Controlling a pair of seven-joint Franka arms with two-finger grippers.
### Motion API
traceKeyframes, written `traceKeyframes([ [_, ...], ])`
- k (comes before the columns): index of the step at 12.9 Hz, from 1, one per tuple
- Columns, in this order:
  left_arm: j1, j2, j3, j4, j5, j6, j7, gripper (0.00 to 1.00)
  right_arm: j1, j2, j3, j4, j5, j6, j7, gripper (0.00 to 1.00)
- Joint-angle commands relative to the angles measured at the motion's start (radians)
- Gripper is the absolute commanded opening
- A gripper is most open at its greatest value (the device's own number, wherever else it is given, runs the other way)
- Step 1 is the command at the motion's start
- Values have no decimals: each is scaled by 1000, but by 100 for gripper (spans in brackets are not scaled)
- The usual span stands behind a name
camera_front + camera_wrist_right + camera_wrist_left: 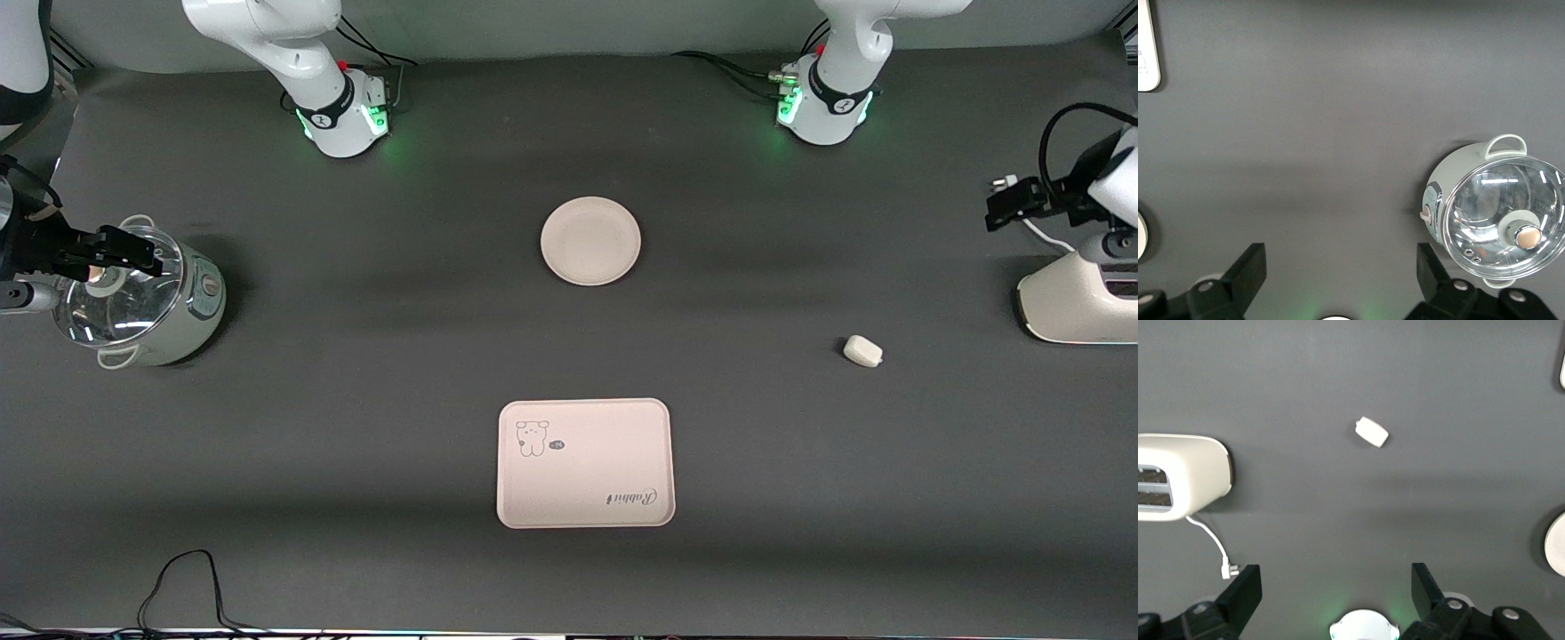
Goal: Place bun in plate and plate on tray
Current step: 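Move the left gripper toward the white bun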
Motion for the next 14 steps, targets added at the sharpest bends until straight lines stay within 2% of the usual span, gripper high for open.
traceKeyframes([
  [1, 0, -165, 3, -183, -9, 26, -24, 100, 4, -1, -7, 0, -7, -4, -20, 100],
  [5, -2, -162, 3, -214, -7, 57, -41, 100, 4, 0, -7, 0, -7, -3, -20, 100],
  [9, -5, -139, 1, -338, -7, 200, -59, 100, 4, 0, -7, 0, -8, -4, -20, 100],
  [10, -9, -110, 1, -355, -7, 243, -59, 100, 4, 0, -7, 0, -8, -4, -20, 100],
  [14, -15, 111, 0, -355, -13, 436, -59, 100, 4, 2, -7, 0, -8, -4, -20, 100],
])
